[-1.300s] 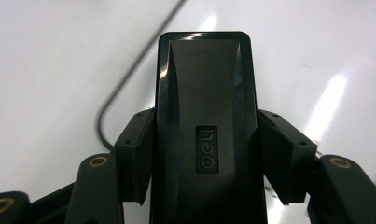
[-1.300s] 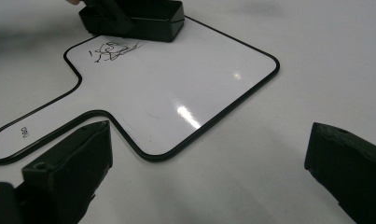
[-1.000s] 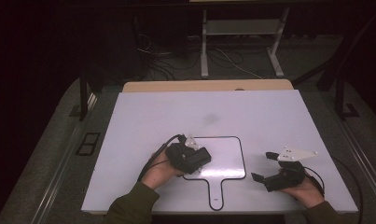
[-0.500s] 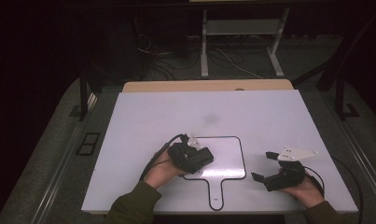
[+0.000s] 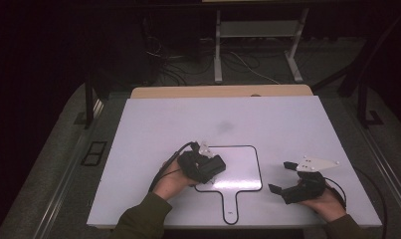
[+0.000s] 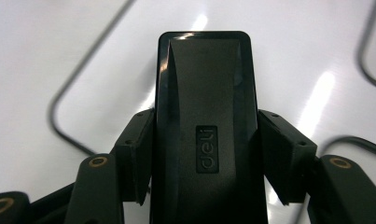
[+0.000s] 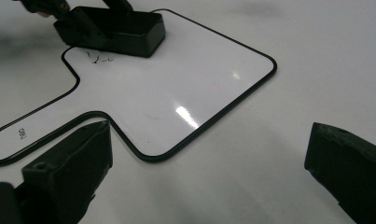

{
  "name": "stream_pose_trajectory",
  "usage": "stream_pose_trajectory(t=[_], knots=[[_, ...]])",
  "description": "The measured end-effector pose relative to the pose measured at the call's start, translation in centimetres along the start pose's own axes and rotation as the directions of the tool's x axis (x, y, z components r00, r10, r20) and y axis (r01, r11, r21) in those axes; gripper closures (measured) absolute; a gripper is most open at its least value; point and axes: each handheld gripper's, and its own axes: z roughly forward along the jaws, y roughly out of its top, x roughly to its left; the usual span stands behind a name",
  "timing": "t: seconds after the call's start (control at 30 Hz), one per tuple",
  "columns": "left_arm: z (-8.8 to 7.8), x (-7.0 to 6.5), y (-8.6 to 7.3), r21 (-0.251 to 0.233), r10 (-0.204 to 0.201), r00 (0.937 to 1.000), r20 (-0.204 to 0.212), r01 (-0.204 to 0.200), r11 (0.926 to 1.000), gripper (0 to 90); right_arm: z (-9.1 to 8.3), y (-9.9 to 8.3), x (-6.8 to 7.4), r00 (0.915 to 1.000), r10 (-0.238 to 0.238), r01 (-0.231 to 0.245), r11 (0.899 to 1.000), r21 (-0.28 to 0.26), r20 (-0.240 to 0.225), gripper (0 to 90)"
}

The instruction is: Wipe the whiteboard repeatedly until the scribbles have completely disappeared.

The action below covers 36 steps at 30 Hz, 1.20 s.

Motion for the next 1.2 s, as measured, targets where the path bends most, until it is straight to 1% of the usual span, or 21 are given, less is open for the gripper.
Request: stream_pose_trajectory(t=[0.03, 0.13, 0.23, 0.33, 0.4, 0.43, 0.5, 0.57, 0.6, 0.63, 0.67, 0.73, 0.8, 0.9, 0.93, 0.97, 1.03, 1.07, 1.1, 1.13, 1.2], knots=[[-0.1, -0.3, -0.1, 0.002, 0.005, 0.9999, 0.011, -0.005, 1.0, 39.8, 0.0, 0.0, 0.0, 1.0, 0.0, 0.0, 1.0, 0.0, 0.0, 0.0], [-0.4, -1.3, -0.5, 0.001, 0.016, 0.9996, 0.023, -0.016, 0.9999, 39.8, 0.0, 0.0, 0.0, 1.0, 0.0, 0.0, 1.0, 0.0, 0.0, 0.0], [-0.5, -1.1, -0.6, 0.001, 0.015, 0.9996, 0.024, -0.015, 0.9999, 39.8, 0.0, 0.0, 0.0, 1.0, 0.001, -0.001, 1.0, 0.0, 0.001, 0.0], [-0.3, -0.5, -0.3, 0.014, 0.025, 0.999, -0.037, -0.024, 0.9996, 39.8, 0.0, 0.0, 0.0, 1.0, -0.002, 0.002, 1.0, 0.001, 0.003, 0.0], [-0.3, 0.1, -0.2, 0.02, 0.018, 0.998, -0.061, -0.017, 0.9997, 39.8, 0.0, 0.0, 0.0, 1.0, -0.001, 0.001, 1.0, 0.002, 0.003, 0.0], [-0.3, 0.1, -0.2, 0.016, 0.003, 0.9986, -0.053, -0.002, 0.9999, 39.8, 0.0, 0.0, 0.0, 1.0, -0.001, 0.001, 1.0, 0.001, 0.003, 0.0], [-0.4, 0.0, -0.3, 0.02, 0.012, 0.9989, -0.044, -0.011, 0.9997, 39.8, 0.0, 0.0, 0.0, 1.0, 0.0, 0.0, 1.0, 0.001, 0.003, 0.0], [-0.5, -0.5, -0.5, 0.018, 0.016, 0.9998, -0.008, -0.016, 0.9997, 39.8, 0.0, 0.0, 0.0, 1.0, -0.002, 0.002, 1.0, 0.0, 0.002, 0.0], [-0.5, -0.8, -0.6, 0.015, 0.016, 0.9999, 0.004, -0.016, 0.9998, 39.8, 0.0, 0.0, 0.0, 1.0, -0.003, 0.003, 1.0, -0.001, 0.002, 0.0], [-0.6, -1.0, -0.6, 0.019, 0.027, 0.9996, 0.01, -0.027, 0.9995, 39.7, 0.0, 0.0, 0.0, 1.0, -0.003, 0.003, 1.0, -0.001, 0.002, 0.0], [-0.6, -1.3, -0.6, 0.017, 0.026, 0.9996, 0.006, -0.026, 0.9995, 39.8, 0.0, 0.0, 0.0, 1.0, -0.003, 0.003, 1.0, -0.001, 0.001, 0.0], [-0.6, -1.2, -0.5, 0.019, 0.027, 0.9996, 0.004, -0.027, 0.9995, 39.7, 0.0, 0.0, 0.0, 1.0, -0.002, 0.002, 1.0, 0.0, 0.002, 0.0], [-0.4, -1.0, -0.3, 0.017, 0.022, 0.9996, -0.014, -0.022, 0.9996, 39.7, 0.0, 0.0, 0.1, 1.0, -0.003, 0.003, 1.0, 0.001, 0.003, 0.0], [-0.2, -0.8, 0.0, 0.024, 0.026, 0.9992, -0.029, -0.026, 0.9994, 39.7, 0.0, 0.0, 0.1, 1.0, -0.003, 0.003, 1.0, 0.002, 0.005, 0.0], [-0.2, -0.9, 0.1, 0.03, 0.035, 0.9989, -0.032, -0.034, 0.999, 39.7, 0.0, 0.0, 0.1, 1.0, -0.004, 0.004, 1.0, 0.002, 0.005, 0.0], [-0.2, -1.0, 0.1, 0.033, 0.041, 0.9989, -0.022, -0.04, 0.9987, 39.7, 0.0, 0.0, 0.1, 1.0, -0.004, 0.004, 1.0, 0.001, 0.004, 0.0], [-0.2, -1.4, 0.0, 0.025, 0.037, 0.9992, 0.013, -0.038, 0.999, 39.7, 0.0, 0.0, 0.0, 1.0, -0.003, 0.003, 1.0, 0.0, 0.003, 0.0], [-0.3, -1.6, 0.0, 0.029, 0.047, 0.9988, 0.009, -0.047, 0.9985, 39.7, 0.0, 0.0, 0.0, 1.0, -0.003, 0.003, 1.0, 0.0, 0.003, 0.0], [-0.2, -1.7, 0.0, 0.024, 0.042, 0.9991, 0.004, -0.042, 0.9988, 39.7, 0.0, 0.0, 0.0, 1.0, -0.003, 0.003, 1.0, 0.0, 0.003, 0.0], [-0.2, -1.5, 0.0, 0.025, 0.041, 0.9991, 0.013, -0.041, 0.9988, 39.7, 0.0, 0.0, 0.0, 1.0, -0.003, 0.003, 1.0, 0.0, 0.003, 0.0], [-0.3, -0.9, -0.1, 0.028, 0.024, 0.9997, -0.005, -0.024, 0.9993, 39.7, 0.0, 0.0, 0.1, 1.0, -0.004, 0.004, 1.0, 0.001, 0.004, 0.0]])
